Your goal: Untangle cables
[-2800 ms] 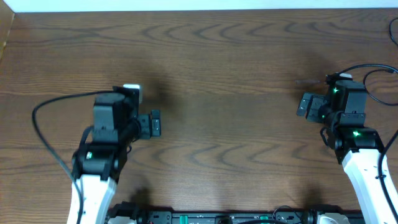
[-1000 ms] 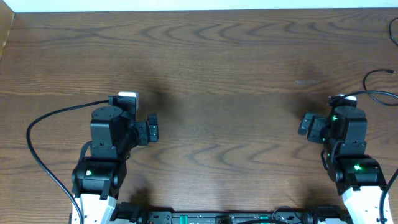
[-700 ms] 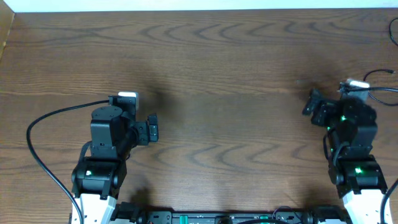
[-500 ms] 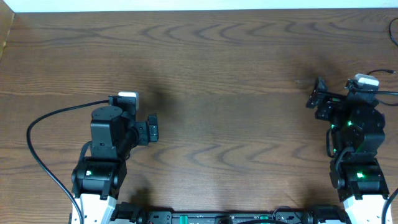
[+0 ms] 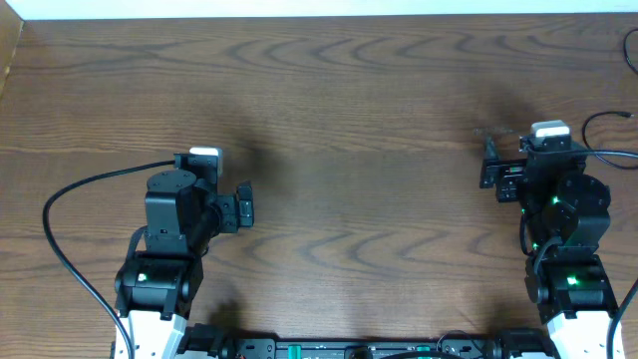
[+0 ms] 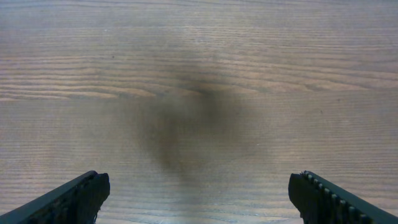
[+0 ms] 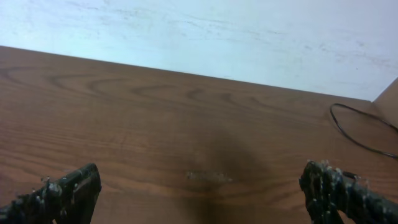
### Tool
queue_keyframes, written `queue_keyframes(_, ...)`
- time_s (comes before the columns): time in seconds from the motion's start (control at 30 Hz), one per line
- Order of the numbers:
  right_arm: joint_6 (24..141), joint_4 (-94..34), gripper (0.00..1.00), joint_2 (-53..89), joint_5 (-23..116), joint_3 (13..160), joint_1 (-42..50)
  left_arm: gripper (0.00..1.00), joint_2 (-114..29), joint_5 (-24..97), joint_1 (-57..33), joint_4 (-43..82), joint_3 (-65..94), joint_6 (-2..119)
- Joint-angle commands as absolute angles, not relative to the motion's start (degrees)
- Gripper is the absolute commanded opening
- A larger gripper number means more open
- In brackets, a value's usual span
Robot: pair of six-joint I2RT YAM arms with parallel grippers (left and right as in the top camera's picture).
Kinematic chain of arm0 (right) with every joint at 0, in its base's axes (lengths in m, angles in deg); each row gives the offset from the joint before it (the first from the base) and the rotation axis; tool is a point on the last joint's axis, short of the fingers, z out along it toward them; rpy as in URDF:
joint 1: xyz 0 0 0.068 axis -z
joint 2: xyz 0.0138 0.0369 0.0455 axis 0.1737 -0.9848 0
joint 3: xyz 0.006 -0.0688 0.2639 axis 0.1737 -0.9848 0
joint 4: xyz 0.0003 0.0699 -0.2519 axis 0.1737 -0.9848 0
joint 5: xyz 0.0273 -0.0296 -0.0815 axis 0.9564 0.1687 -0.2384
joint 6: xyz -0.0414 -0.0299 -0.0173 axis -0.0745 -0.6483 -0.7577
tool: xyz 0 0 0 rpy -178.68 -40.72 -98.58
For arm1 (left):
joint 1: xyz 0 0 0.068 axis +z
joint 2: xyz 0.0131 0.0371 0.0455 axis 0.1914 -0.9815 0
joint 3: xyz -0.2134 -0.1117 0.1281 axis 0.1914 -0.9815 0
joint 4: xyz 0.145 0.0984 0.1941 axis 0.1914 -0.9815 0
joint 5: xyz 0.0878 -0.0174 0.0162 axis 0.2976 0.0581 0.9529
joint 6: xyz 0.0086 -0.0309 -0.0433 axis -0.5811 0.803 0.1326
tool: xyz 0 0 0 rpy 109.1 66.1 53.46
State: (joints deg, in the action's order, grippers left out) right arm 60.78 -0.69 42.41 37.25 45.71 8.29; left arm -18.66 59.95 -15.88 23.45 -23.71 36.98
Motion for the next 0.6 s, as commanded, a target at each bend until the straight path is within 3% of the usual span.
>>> queue_keyframes(0.0, 62.3, -0.8, 0.99, 42.7, 36.3, 45.4, 8.6, 0.98, -18.6, 60.5, -16.0, 23.4, -23.6, 36.6)
queue_keyframes(0.2, 62.3, -2.6, 0.99, 42.5, 36.3, 45.4, 8.6, 0.98, -18.6, 60.5, -16.0, 23.4, -23.6, 36.6)
queue_keyframes(0.47, 62.3, -17.3, 0.99, 42.5, 36.3, 45.4, 8.6, 0.98, -18.6, 60.5, -16.0, 23.4, -23.6, 36.6)
queue_keyframes(0.57, 60.6, -16.9, 0.99, 42.2, 33.9, 45.4, 8.6, 0.98, -18.6, 60.5, -16.0, 23.4, -23.6, 36.6)
